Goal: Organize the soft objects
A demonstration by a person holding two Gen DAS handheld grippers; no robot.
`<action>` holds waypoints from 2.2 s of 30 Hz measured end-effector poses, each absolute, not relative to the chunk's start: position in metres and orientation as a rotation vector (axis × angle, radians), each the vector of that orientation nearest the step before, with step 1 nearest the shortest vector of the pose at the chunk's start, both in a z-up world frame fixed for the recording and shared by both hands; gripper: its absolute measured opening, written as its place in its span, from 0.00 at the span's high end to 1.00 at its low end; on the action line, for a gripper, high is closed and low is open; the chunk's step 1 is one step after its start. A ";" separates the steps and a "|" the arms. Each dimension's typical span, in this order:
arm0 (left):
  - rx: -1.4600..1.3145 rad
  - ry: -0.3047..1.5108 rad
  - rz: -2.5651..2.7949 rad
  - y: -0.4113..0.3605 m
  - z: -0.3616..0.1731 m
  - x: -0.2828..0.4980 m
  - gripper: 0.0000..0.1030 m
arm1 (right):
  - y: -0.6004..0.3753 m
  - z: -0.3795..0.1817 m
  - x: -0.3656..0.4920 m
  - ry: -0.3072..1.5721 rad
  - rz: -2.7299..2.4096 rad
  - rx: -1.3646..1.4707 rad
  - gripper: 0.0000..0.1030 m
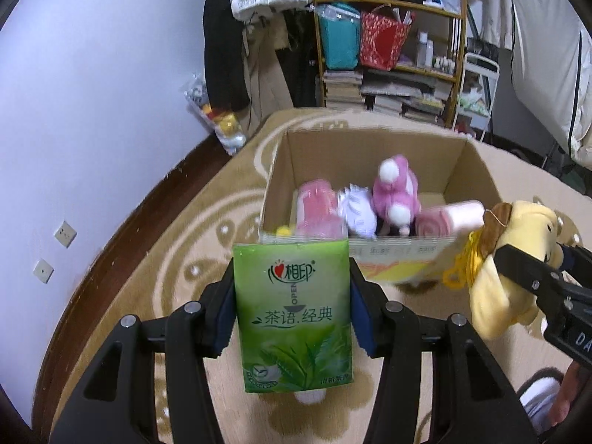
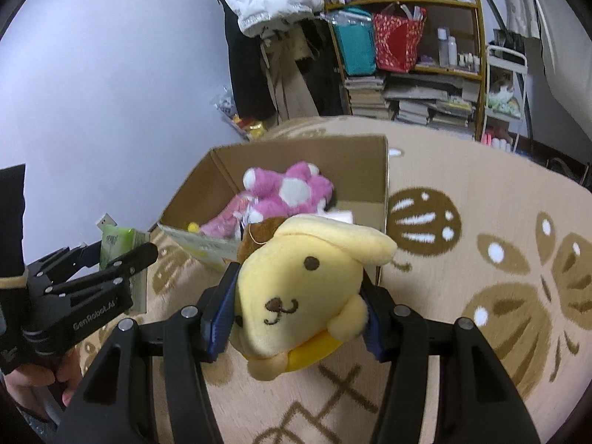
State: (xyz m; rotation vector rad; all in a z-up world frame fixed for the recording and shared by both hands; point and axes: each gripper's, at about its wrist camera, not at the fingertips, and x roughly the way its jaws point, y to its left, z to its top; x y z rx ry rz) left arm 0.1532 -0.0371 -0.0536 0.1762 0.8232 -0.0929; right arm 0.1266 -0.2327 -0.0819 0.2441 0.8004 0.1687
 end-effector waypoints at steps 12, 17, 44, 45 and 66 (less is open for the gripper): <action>0.151 0.792 -0.109 -0.038 -0.041 0.195 0.50 | -0.231 -0.066 0.156 0.684 0.171 0.231 0.41; 0.168 0.765 -0.118 -0.043 -0.037 0.207 0.50 | -0.233 -0.067 0.165 0.660 0.164 0.235 0.41; 0.163 0.750 -0.084 -0.047 -0.055 0.230 0.21 | -0.250 -0.086 0.186 0.703 0.107 0.274 0.14; 0.158 0.748 -0.081 -0.045 -0.054 0.229 0.19 | -0.251 -0.085 0.184 0.699 0.104 0.271 0.13; 0.129 0.573 -0.034 -0.014 0.030 0.149 0.01 | -0.245 -0.027 0.127 0.666 0.090 0.180 0.00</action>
